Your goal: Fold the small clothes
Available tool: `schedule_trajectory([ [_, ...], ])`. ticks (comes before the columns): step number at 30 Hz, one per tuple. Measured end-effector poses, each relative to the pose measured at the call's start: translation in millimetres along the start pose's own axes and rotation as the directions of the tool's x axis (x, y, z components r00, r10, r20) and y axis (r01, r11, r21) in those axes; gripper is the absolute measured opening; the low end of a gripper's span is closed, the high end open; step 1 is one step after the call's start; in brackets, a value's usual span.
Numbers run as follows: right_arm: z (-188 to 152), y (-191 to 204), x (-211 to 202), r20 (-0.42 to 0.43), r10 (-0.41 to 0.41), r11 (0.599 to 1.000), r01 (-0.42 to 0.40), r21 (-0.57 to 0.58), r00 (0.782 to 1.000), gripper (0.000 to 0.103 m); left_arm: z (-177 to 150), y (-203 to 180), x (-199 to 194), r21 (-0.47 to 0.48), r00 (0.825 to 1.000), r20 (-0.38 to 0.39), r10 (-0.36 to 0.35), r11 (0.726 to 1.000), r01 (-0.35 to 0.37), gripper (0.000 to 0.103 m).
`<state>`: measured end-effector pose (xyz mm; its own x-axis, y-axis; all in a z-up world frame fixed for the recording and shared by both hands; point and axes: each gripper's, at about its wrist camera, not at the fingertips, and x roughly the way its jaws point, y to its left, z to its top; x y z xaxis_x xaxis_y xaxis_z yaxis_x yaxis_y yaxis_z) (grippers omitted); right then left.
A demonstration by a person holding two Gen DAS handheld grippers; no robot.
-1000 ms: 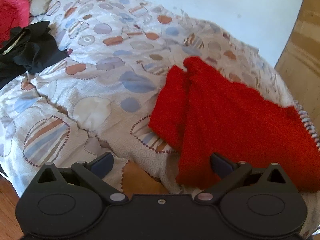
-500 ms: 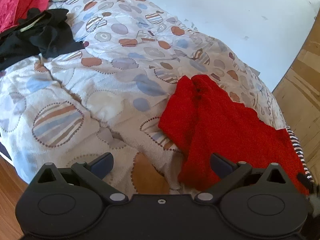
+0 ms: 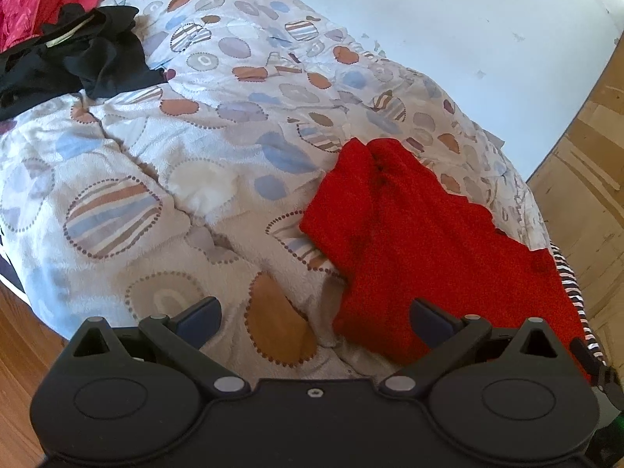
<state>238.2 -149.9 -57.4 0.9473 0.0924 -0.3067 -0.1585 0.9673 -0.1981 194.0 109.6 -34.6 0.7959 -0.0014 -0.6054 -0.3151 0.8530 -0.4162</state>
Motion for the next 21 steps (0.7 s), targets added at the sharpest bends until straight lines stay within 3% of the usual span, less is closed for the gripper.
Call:
schedule_trajectory([
  [3, 11.5, -16.2, -7.2, 0.027, 0.061, 0.996, -0.063, 0.064, 0.998, 0.103, -3.1, -1.3, -1.2, -0.002, 1.000, 0.000, -0.018, 1.000, 0.018, 0.102],
  [6, 18.7, -26.4, -21.8, 0.108, 0.038, 0.995, -0.047, 0.090, 0.993, 0.103, -6.3, -2.2, -0.1, -0.010, 0.999, 0.001, -0.051, 0.999, 0.051, 0.102],
  [10, 24.6, -29.5, -24.7, 0.129, 0.050, 0.995, -0.061, 0.084, 0.990, 0.103, -9.2, -2.8, 2.9, -0.057, 0.993, -0.011, -0.121, 0.991, 0.120, 0.102],
  [13, 21.4, -23.7, -18.9, 0.103, 0.102, 0.992, -0.109, 0.056, 0.989, 0.103, -12.3, -5.2, 3.9, -0.082, 0.987, -0.008, -0.160, 0.984, 0.159, 0.102],
  [16, 8.3, -8.8, -3.3, 0.004, 0.101, 0.995, -0.101, -0.001, 0.995, 0.103, -14.0, -7.5, 8.6, -0.119, 0.980, -0.018, -0.200, 0.973, 0.197, 0.102],
  [21, -6.4, -17.0, -4.6, 0.040, 0.133, 0.987, -0.136, 0.086, 0.990, 0.103, -16.8, -22.4, 28.9, -0.147, 0.964, -0.097, -0.247, 0.962, 0.232, 0.102],
])
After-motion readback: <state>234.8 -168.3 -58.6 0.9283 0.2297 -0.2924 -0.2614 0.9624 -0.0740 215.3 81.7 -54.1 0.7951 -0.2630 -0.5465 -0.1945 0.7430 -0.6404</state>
